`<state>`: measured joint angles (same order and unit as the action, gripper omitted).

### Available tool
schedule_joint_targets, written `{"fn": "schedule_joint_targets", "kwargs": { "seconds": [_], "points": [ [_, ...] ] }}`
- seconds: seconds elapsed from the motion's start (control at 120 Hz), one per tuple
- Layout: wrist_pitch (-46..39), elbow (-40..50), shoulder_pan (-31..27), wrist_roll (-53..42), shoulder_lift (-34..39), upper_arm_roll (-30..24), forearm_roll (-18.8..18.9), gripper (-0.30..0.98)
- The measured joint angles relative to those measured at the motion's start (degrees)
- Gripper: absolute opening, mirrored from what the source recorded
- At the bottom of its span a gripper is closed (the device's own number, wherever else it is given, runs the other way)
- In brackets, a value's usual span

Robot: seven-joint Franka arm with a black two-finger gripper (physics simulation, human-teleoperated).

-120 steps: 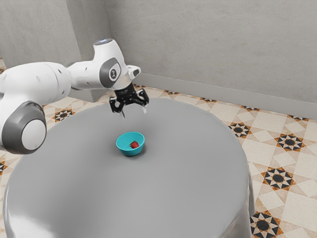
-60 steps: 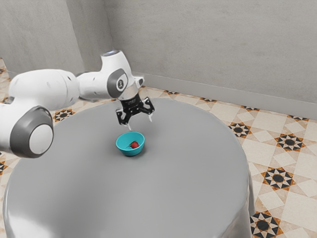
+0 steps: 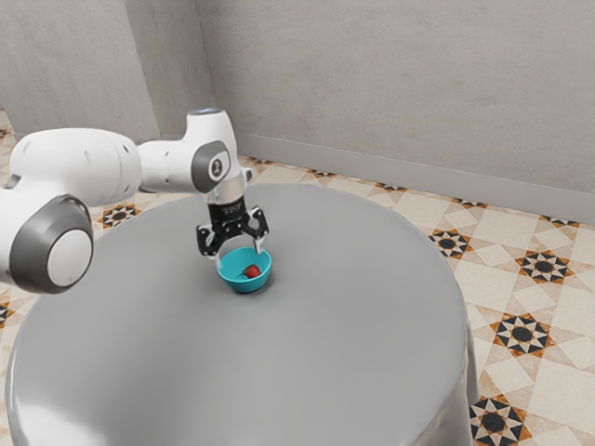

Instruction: Take strawberry from the bowl

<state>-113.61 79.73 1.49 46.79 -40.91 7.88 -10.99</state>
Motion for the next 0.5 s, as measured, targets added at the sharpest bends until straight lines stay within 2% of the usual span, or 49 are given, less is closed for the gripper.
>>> {"fn": "schedule_joint_targets", "kwargs": {
  "seconds": [0.142, 0.333, 0.4, 0.5],
  "points": [
    [0.4, -0.2, 0.5, 1.7, 0.0, 0.0, 0.2, 0.63],
    [-0.7, -0.3, 0.7, 4.7, 0.0, 0.0, 0.0, 0.66],
    [-1.2, -0.3, 0.8, 5.5, 0.1, 0.0, 0.0, 0.48],
    [-1.5, -0.3, 0.8, 6.7, 0.6, -0.1, 0.0, 0.38]
  ]
}}
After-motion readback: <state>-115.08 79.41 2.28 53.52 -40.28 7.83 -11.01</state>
